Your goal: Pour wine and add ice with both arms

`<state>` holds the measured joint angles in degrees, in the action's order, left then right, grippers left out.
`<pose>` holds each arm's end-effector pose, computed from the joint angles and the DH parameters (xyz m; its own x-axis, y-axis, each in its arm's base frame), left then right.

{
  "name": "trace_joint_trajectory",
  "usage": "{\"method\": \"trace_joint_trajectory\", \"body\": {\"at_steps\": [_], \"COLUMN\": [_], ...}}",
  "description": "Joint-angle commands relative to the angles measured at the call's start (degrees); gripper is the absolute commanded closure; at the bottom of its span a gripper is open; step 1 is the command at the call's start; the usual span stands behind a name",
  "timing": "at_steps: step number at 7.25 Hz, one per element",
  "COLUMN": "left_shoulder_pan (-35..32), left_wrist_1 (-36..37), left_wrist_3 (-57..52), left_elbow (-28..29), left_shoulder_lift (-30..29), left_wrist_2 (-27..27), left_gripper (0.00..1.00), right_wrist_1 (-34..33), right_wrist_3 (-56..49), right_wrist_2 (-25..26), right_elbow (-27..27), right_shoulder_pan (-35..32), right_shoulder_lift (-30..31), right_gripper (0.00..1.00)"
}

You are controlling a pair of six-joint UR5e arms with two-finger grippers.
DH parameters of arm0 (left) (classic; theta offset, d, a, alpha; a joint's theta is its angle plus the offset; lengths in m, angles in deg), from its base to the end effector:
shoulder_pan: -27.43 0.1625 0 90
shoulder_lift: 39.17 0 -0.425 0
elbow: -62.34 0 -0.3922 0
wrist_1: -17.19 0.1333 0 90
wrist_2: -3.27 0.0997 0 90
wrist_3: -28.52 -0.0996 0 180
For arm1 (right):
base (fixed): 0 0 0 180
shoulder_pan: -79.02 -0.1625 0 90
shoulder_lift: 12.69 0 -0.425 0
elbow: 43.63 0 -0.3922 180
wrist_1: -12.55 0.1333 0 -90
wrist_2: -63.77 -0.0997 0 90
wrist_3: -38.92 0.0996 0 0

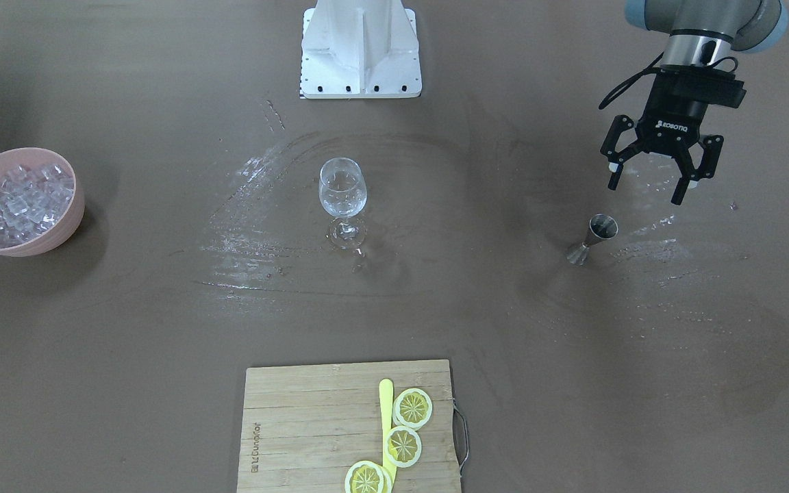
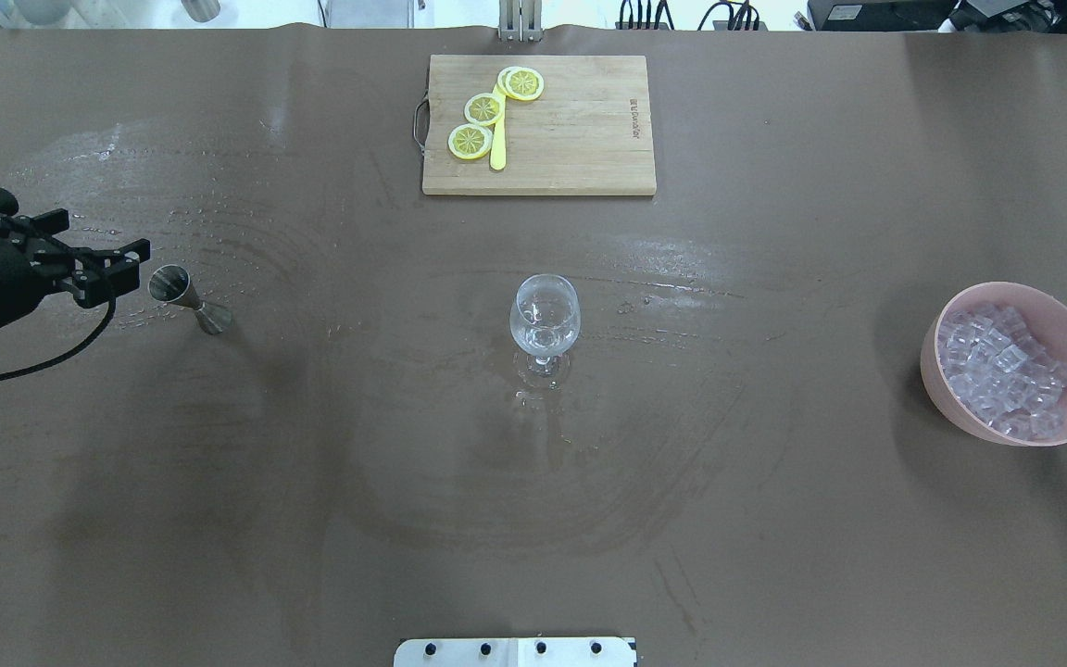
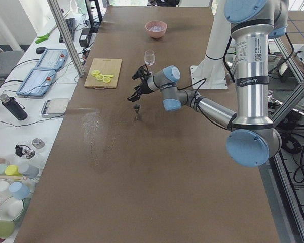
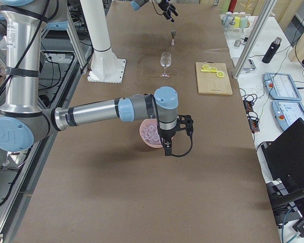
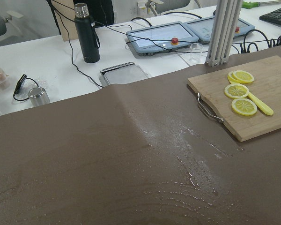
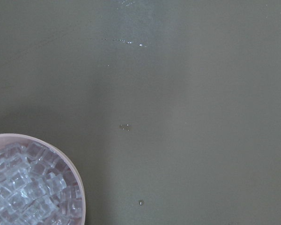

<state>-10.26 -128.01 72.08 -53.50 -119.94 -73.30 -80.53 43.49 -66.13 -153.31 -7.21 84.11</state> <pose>0.2453 -0.3872 0.4054 0.7277 0.3285 -0.6021 0.3511 0.5757 0.7384 0.0401 -0.4469 0.5554 0.7611 -0.0805 0.6436 0.0042 0.9928 0.1193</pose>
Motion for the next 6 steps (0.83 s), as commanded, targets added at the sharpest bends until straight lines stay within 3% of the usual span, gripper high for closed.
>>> {"method": "trace_joint_trajectory", "body": {"at_steps": [1, 4, 6], "left_shoulder_pan": [4.0, 14.0, 17.5], "left_wrist_1": [-4.9, -5.0, -5.3], "left_wrist_3": [0.9, 12.0, 15.0], "left_elbow": [0.2, 3.1, 9.5], "left_shoulder_lift": [4.0, 2.2, -4.5], "left_wrist_2": [6.8, 20.9, 27.9], "left_gripper": [0.03, 0.03, 0.03], "right_wrist_1": [0.0, 0.0, 0.1], "right_wrist_3": [0.0, -0.1, -0.1], "right_wrist_2": [0.0, 0.0, 0.0], "right_elbow": [0.0, 0.0, 0.0], "right_shoulder_pan": [0.0, 0.0, 0.0], "right_shoulder_lift": [0.0, 0.0, 0.0], "right_gripper": [0.0, 0.0, 0.0]}}
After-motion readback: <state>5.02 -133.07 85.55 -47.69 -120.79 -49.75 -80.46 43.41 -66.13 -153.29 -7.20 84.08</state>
